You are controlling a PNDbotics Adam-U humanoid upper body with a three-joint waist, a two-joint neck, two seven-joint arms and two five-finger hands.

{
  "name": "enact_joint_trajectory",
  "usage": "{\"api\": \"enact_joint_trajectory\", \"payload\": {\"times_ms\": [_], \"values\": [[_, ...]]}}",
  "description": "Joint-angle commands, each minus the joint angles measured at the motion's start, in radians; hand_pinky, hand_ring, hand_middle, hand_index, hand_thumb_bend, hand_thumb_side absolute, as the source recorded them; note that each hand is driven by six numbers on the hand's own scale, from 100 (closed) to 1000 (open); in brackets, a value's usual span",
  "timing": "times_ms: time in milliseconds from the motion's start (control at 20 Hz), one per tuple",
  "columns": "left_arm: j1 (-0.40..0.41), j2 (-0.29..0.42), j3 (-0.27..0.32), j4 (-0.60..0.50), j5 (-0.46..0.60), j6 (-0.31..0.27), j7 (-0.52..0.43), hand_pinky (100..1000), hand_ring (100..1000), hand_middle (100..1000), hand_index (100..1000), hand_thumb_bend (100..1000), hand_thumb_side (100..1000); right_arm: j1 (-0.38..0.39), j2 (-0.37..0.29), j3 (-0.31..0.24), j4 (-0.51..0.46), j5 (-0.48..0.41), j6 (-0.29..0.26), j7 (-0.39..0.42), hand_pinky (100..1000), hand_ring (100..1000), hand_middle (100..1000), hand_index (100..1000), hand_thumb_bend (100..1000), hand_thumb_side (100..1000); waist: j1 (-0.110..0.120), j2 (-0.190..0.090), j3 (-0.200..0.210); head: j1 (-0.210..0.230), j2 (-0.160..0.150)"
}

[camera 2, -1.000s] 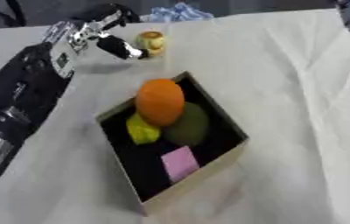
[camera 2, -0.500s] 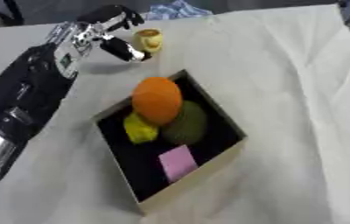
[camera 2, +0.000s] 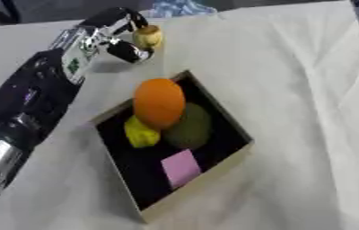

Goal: Pick up objects on the table and place them in the box.

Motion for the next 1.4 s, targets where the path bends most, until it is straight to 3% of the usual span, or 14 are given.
{"api": "enact_joint_trajectory", "payload": {"times_ms": [50, 200, 350, 500, 850, 1050, 1100, 1150, 1300, 1400], "values": [[-0.027, 0.009, 0.012, -0.01, -0.012, 0.012, 0.007, 794, 747, 710, 807, 197, 232, -0.015, -0.026, -0.006, -0.02, -0.012, 0.003, -0.003, 919, 953, 631, 690, 100, 615, -0.006, -0.021, -0.002, 0.005, -0.016], [-0.027, 0.007, 0.011, -0.007, -0.028, 0.021, 0.004, 791, 742, 705, 803, 206, 182, -0.017, -0.025, -0.007, -0.021, -0.014, 0.002, -0.004, 919, 952, 630, 689, 100, 617, -0.006, -0.018, -0.006, 0.006, -0.019], [-0.025, 0.004, 0.013, -0.009, -0.043, 0.023, 0.009, 769, 700, 641, 750, 126, 169, -0.016, -0.023, -0.007, -0.021, -0.015, 0.003, -0.005, 919, 952, 630, 688, 100, 618, -0.006, -0.018, -0.009, 0.009, -0.02], [-0.025, 0.006, 0.008, -0.023, -0.059, 0.019, 0.035, 754, 673, 609, 717, 100, 155, -0.013, -0.023, -0.009, -0.021, -0.016, 0.003, -0.008, 919, 952, 630, 688, 100, 615, -0.009, -0.022, -0.002, 0.006, -0.013], [-0.032, 0.033, -0.052, -0.122, -0.063, -0.043, 0.08, 741, 630, 534, 642, 100, 129, 0.008, -0.016, -0.01, -0.019, -0.013, 0.002, -0.012, 918, 949, 630, 688, 100, 597, -0.018, -0.06, 0.031, -0.014, 0.028], [-0.011, 0.08, -0.139, -0.216, 0.023, -0.138, 0.016, 740, 628, 539, 648, 100, 113, 0.027, -0.01, -0.012, -0.019, -0.008, 0.0, -0.016, 918, 947, 631, 689, 100, 585, -0.022, -0.095, 0.053, -0.036, 0.061], [0.002, 0.095, -0.172, -0.251, 0.064, -0.164, -0.004, 738, 628, 544, 653, 181, 115, 0.033, -0.008, -0.013, -0.019, -0.007, 0.0, -0.017, 918, 947, 631, 689, 100, 581, -0.022, -0.105, 0.061, -0.045, 0.07], [0.016, 0.112, -0.204, -0.289, 0.113, -0.185, -0.026, 739, 630, 550, 659, 100, 120, 0.038, -0.007, -0.014, -0.019, -0.006, 0.0, -0.018, 918, 947, 631, 689, 100, 581, -0.022, -0.112, 0.068, -0.052, 0.078], [0.078, 0.18, -0.347, -0.458, 0.285, -0.247, -0.089, 741, 639, 566, 678, 130, 122, 0.051, 0.001, -0.013, -0.02, -0.002, 0.001, -0.016, 918, 948, 632, 689, 100, 578, -0.023, -0.133, 0.089, -0.074, 0.102], [0.118, 0.227, -0.438, -0.592, 0.382, -0.245, -0.135, 739, 643, 575, 686, 157, 138, 0.053, 0.007, -0.009, -0.02, 0.0, 0.003, -0.01, 918, 948, 635, 690, 100, 578, -0.025, -0.144, 0.1, -0.083, 0.112]]}}
